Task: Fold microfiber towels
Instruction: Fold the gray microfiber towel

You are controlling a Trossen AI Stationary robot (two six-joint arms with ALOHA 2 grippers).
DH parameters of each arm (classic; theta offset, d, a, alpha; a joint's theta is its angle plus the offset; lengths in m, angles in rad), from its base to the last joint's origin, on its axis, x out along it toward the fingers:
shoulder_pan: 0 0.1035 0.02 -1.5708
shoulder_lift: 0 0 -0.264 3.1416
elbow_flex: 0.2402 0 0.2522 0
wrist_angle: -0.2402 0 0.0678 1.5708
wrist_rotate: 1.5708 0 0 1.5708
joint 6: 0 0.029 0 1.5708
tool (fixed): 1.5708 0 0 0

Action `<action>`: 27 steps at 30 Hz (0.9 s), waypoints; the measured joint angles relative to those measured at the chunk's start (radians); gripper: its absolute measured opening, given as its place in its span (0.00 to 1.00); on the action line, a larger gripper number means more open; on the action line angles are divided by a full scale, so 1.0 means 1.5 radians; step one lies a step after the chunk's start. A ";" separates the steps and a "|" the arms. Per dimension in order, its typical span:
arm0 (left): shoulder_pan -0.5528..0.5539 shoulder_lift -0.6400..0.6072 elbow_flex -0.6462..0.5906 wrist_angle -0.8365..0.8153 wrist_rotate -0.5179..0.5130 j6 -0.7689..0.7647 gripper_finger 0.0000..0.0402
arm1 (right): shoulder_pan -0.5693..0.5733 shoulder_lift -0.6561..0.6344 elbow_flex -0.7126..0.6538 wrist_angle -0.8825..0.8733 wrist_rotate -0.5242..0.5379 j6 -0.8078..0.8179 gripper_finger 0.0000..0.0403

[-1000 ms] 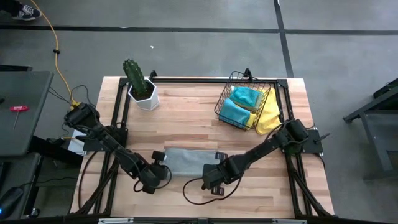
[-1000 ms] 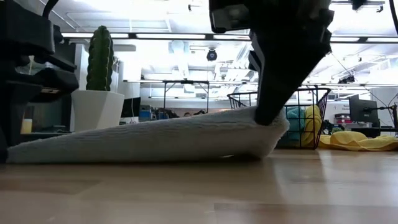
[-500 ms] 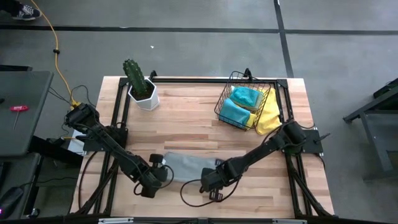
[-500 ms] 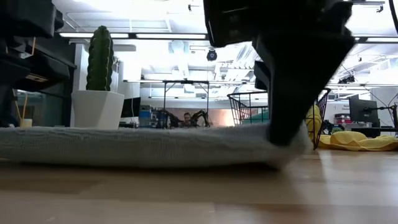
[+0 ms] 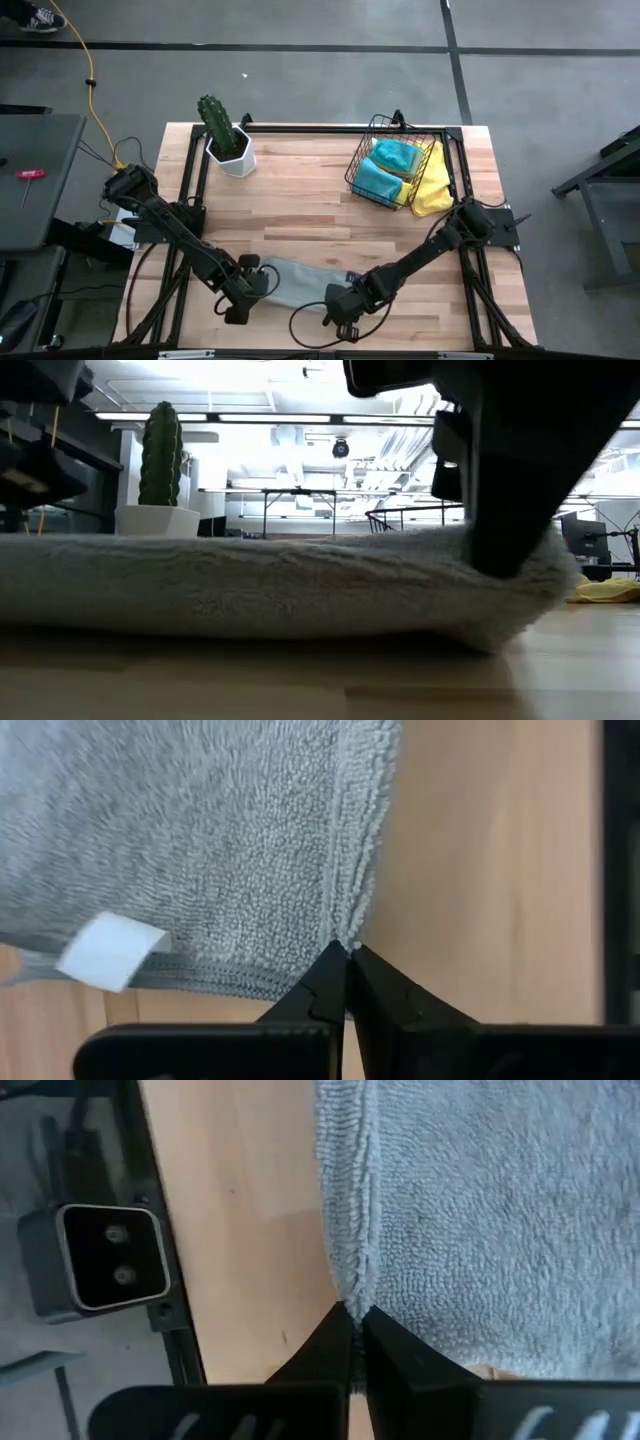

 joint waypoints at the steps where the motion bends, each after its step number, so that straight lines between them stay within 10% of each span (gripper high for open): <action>1: 0.004 -0.007 0.001 0.000 0.004 0.001 0.01 | 0.000 0.000 0.000 -0.006 -0.003 0.009 0.00; 27: 0.113 -0.126 -0.049 -0.058 -0.057 0.035 0.00 | -0.030 -0.020 0.027 -0.107 0.075 -0.012 0.00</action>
